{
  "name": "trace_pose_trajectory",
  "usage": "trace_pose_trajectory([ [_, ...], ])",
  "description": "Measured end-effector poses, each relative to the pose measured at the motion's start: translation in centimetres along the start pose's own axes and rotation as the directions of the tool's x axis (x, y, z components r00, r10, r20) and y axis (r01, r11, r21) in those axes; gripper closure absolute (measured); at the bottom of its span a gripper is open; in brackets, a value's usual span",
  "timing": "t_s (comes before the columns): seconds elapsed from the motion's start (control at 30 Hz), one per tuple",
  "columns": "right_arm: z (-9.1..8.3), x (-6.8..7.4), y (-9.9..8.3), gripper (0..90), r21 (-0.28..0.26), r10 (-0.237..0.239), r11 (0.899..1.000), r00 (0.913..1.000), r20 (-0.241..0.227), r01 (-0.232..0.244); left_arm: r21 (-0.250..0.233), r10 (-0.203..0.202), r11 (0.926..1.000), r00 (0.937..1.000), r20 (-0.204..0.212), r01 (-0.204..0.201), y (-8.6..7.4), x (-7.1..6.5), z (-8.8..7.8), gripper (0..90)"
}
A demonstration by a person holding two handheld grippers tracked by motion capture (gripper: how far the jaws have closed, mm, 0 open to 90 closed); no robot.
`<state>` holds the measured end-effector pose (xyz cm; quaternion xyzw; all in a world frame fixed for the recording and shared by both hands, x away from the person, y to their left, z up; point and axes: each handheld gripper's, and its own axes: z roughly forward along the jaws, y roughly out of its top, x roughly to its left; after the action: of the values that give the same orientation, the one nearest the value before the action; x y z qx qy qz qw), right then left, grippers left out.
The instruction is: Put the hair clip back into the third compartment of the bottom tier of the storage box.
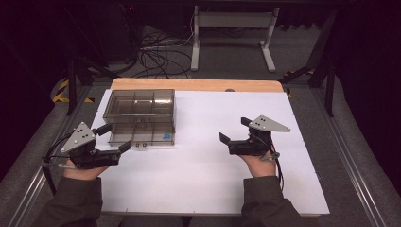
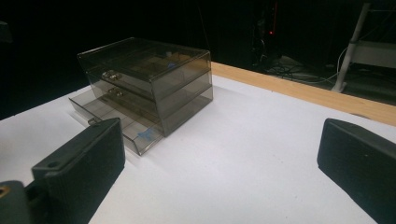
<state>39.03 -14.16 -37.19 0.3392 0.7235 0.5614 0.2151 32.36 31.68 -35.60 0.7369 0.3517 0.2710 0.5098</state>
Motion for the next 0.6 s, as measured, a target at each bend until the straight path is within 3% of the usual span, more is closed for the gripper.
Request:
trace_pose_trajectory([
  [0.6,-2.8,-2.1,-0.9,0.8,-0.007,0.035,0.999,0.9982,0.048,-0.035,0.007,0.008,0.9999,0.9999,-0.006,-0.008,0.0,0.0,-0.1,11.6],
])
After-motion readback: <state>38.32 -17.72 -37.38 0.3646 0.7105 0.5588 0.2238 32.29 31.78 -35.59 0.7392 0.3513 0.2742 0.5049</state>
